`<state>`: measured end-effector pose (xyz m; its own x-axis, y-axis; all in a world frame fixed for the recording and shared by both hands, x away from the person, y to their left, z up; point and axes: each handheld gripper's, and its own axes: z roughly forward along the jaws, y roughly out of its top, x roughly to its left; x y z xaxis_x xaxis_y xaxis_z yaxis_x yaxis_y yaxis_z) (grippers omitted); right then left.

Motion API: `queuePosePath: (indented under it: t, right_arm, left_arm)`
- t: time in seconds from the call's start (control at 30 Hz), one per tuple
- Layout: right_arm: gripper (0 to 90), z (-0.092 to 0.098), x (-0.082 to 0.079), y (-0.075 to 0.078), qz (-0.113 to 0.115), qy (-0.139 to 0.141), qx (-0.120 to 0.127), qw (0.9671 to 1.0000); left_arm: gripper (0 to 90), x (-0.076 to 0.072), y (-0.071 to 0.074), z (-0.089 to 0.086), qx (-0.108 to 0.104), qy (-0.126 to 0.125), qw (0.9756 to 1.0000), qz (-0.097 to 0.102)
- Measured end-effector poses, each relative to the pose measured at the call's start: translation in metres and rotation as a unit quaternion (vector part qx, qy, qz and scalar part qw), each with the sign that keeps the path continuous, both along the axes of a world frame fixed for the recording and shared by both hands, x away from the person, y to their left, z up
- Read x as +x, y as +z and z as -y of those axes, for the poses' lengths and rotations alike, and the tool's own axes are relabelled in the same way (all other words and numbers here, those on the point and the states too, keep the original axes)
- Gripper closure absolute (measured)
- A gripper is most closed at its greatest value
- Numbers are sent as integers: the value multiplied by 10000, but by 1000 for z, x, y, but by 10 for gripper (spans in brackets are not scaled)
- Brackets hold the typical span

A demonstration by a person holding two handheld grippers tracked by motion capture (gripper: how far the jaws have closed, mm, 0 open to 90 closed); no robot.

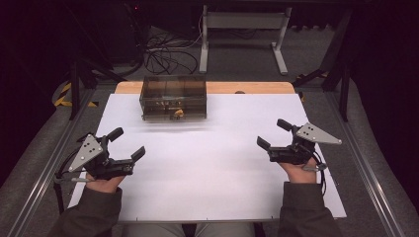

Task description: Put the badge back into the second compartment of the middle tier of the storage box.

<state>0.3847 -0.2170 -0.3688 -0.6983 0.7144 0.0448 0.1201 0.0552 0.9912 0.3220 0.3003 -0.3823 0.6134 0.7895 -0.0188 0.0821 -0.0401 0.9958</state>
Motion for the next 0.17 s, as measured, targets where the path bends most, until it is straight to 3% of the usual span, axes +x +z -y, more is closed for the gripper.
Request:
queuePosePath:
  t: [0.17]
  right_arm:
    - [18,1,1,0,9,-23,37,10000]
  left_arm:
    - [30,1,0,-1,37,0,10000,17]
